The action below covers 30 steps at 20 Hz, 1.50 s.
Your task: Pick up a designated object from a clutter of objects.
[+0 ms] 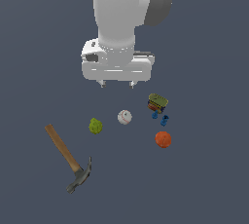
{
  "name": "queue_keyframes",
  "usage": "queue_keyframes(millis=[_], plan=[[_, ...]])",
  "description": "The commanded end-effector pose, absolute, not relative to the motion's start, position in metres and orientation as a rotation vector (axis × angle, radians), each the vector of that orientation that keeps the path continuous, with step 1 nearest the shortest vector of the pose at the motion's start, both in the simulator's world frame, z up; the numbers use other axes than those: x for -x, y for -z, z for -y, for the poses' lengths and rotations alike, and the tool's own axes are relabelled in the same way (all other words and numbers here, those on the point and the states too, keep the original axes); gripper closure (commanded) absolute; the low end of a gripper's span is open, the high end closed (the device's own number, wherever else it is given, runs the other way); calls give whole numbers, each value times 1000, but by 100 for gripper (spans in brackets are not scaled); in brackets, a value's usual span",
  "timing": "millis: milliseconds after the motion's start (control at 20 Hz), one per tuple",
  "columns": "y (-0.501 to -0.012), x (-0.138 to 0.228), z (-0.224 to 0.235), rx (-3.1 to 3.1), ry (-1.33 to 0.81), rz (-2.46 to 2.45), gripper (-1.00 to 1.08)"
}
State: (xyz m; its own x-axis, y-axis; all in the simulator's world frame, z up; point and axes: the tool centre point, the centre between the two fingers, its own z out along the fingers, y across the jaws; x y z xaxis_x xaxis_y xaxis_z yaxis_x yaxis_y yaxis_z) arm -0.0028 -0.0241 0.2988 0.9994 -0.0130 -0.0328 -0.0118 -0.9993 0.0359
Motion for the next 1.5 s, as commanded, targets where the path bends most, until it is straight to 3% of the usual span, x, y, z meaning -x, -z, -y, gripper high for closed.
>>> queue_keyframes(millis=[0, 850, 1450], plan=[[-299, 3, 24, -3105, 51, 19, -92], [-290, 5, 19, -3109, 72, 46, -92], [-213, -14, 64, -3136, 46, -10, -92]])
